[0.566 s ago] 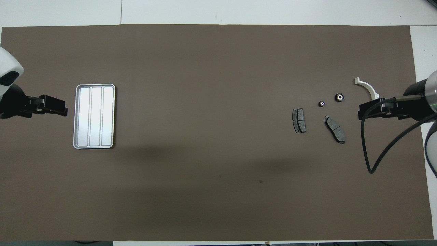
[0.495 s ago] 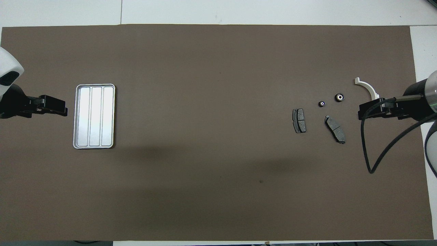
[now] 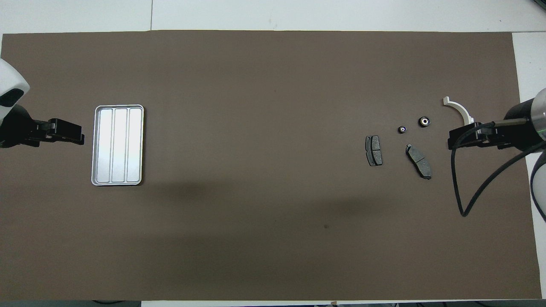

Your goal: Pick bearing gear from pile to tray

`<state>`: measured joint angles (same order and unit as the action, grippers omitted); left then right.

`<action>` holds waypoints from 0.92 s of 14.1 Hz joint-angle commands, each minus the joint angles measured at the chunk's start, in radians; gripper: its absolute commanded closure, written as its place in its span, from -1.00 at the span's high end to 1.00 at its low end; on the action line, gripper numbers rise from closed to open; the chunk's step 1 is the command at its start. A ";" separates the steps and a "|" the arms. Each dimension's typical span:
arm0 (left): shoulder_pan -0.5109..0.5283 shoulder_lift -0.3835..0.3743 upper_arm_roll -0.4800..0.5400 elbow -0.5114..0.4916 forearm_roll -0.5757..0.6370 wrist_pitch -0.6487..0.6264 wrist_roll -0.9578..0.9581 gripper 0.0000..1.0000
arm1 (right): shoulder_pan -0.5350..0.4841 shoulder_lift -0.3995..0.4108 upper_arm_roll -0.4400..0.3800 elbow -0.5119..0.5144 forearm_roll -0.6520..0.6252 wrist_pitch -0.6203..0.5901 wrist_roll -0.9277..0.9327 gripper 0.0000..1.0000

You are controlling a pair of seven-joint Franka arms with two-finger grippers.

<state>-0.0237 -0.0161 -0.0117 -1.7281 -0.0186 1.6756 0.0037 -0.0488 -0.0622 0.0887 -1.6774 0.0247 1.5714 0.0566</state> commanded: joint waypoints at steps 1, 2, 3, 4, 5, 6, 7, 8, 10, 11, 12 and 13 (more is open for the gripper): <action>-0.013 -0.008 0.016 0.009 0.020 0.001 0.001 1.00 | -0.008 -0.018 0.003 -0.016 -0.011 -0.010 0.000 1.00; -0.013 -0.010 0.016 0.007 0.020 0.000 -0.002 1.00 | -0.008 -0.018 0.005 -0.016 -0.011 -0.008 0.000 1.00; -0.015 -0.010 0.013 0.007 0.020 -0.002 -0.002 1.00 | -0.008 -0.019 0.005 -0.016 -0.011 -0.005 0.002 1.00; -0.013 -0.010 0.010 0.007 0.020 -0.022 -0.005 1.00 | -0.006 -0.018 0.005 -0.016 -0.011 -0.002 0.003 1.00; -0.013 -0.013 0.018 0.007 0.019 -0.036 -0.005 1.00 | -0.006 -0.018 0.005 -0.016 -0.011 0.001 0.003 1.00; -0.010 -0.015 0.022 0.009 0.016 -0.040 -0.016 1.00 | -0.005 -0.018 0.005 -0.016 -0.011 0.002 0.005 1.00; -0.010 -0.022 0.024 0.001 0.011 -0.036 -0.048 1.00 | -0.005 -0.018 0.006 -0.016 -0.011 0.002 0.005 1.00; -0.010 -0.037 0.024 -0.019 0.009 -0.039 -0.100 1.00 | -0.003 -0.018 0.006 -0.016 -0.011 0.004 0.005 1.00; -0.013 -0.048 0.007 -0.048 0.009 -0.017 -0.189 1.00 | -0.003 -0.018 0.006 -0.019 -0.009 0.006 0.008 1.00; -0.015 -0.048 -0.007 -0.048 0.009 -0.010 -0.212 1.00 | -0.003 -0.018 0.006 -0.030 -0.008 0.016 0.008 1.00; -0.015 -0.047 -0.016 -0.050 0.009 -0.008 -0.221 1.00 | -0.003 -0.018 0.006 -0.042 -0.008 0.028 0.002 1.00; -0.015 -0.047 -0.020 -0.054 0.006 -0.008 -0.226 1.00 | -0.005 -0.018 0.006 -0.044 -0.008 0.029 0.000 1.00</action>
<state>-0.0244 -0.0320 -0.0268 -1.7415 -0.0187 1.6527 -0.1814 -0.0473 -0.0621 0.0898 -1.6843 0.0246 1.5752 0.0566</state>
